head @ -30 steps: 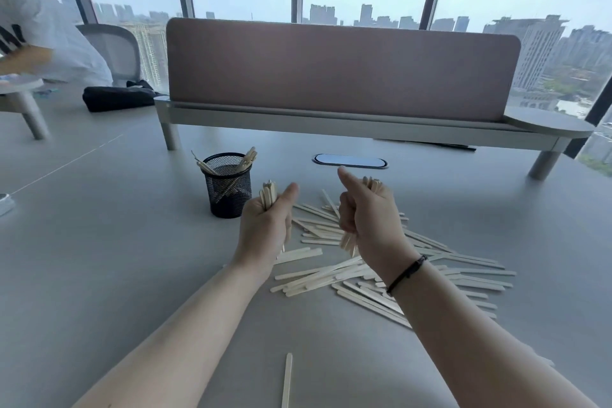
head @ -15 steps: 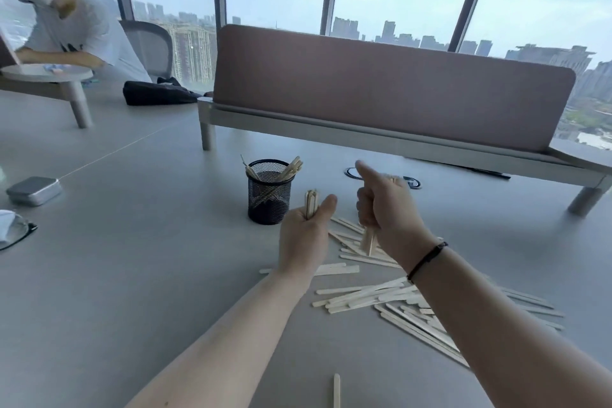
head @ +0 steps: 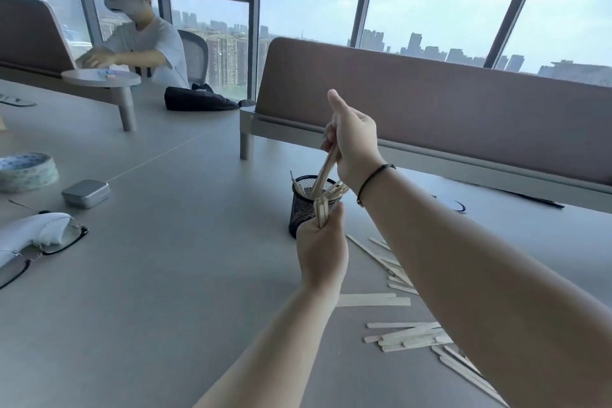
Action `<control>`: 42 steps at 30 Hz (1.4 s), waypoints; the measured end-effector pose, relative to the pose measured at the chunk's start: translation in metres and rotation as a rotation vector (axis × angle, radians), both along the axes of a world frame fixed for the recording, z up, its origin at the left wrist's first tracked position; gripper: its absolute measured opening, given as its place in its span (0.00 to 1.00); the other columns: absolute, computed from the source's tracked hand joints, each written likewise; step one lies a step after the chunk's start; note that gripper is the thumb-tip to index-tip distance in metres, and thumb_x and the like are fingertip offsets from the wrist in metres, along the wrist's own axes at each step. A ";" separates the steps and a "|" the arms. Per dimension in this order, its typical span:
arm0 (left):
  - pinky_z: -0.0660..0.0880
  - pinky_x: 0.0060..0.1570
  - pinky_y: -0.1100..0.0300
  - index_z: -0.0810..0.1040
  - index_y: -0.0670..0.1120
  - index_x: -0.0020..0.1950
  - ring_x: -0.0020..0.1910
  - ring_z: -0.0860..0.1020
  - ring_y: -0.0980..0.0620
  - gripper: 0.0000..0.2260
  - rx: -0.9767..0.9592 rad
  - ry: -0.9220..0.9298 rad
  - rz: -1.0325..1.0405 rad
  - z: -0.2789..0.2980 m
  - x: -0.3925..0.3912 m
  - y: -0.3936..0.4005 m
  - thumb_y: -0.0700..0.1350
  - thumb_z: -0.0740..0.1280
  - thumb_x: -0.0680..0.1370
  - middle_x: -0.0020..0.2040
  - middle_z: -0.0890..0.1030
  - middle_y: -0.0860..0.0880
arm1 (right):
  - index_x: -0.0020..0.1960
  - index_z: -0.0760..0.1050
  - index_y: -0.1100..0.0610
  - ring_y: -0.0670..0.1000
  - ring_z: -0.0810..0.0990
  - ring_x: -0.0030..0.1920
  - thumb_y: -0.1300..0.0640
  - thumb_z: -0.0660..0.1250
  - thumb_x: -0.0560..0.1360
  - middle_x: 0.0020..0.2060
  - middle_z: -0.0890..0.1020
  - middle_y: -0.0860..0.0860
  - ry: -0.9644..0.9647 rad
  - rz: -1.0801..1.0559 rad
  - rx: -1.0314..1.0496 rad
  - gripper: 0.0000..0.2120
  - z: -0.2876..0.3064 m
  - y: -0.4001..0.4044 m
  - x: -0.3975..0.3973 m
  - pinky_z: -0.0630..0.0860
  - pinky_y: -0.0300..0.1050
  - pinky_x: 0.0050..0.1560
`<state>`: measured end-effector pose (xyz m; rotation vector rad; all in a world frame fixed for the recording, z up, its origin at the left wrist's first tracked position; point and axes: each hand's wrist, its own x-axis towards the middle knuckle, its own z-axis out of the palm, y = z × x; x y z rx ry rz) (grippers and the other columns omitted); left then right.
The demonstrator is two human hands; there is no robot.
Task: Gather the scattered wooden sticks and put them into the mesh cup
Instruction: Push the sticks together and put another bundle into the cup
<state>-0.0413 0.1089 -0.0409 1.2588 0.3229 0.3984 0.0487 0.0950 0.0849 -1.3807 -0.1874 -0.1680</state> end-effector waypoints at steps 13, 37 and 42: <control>0.57 0.28 0.54 0.59 0.40 0.29 0.27 0.58 0.48 0.20 0.045 -0.019 0.030 0.002 -0.002 0.000 0.42 0.66 0.75 0.26 0.60 0.46 | 0.36 0.76 0.55 0.45 0.67 0.25 0.29 0.66 0.69 0.23 0.71 0.43 -0.434 0.093 -0.905 0.27 -0.014 -0.033 -0.043 0.66 0.40 0.30; 0.75 0.37 0.52 0.79 0.48 0.45 0.32 0.77 0.47 0.05 0.194 0.032 0.014 -0.010 0.005 0.006 0.48 0.68 0.71 0.36 0.83 0.49 | 0.44 0.75 0.57 0.48 0.79 0.34 0.44 0.67 0.77 0.31 0.80 0.47 -0.454 -0.231 -0.958 0.16 -0.001 -0.039 -0.003 0.80 0.47 0.39; 0.76 0.38 0.52 0.79 0.49 0.45 0.31 0.76 0.48 0.06 0.227 0.033 -0.016 -0.010 0.007 0.007 0.48 0.68 0.71 0.35 0.82 0.49 | 0.54 0.74 0.52 0.47 0.77 0.30 0.40 0.64 0.76 0.31 0.79 0.46 -0.367 -0.140 -1.197 0.16 -0.012 -0.051 -0.002 0.80 0.50 0.42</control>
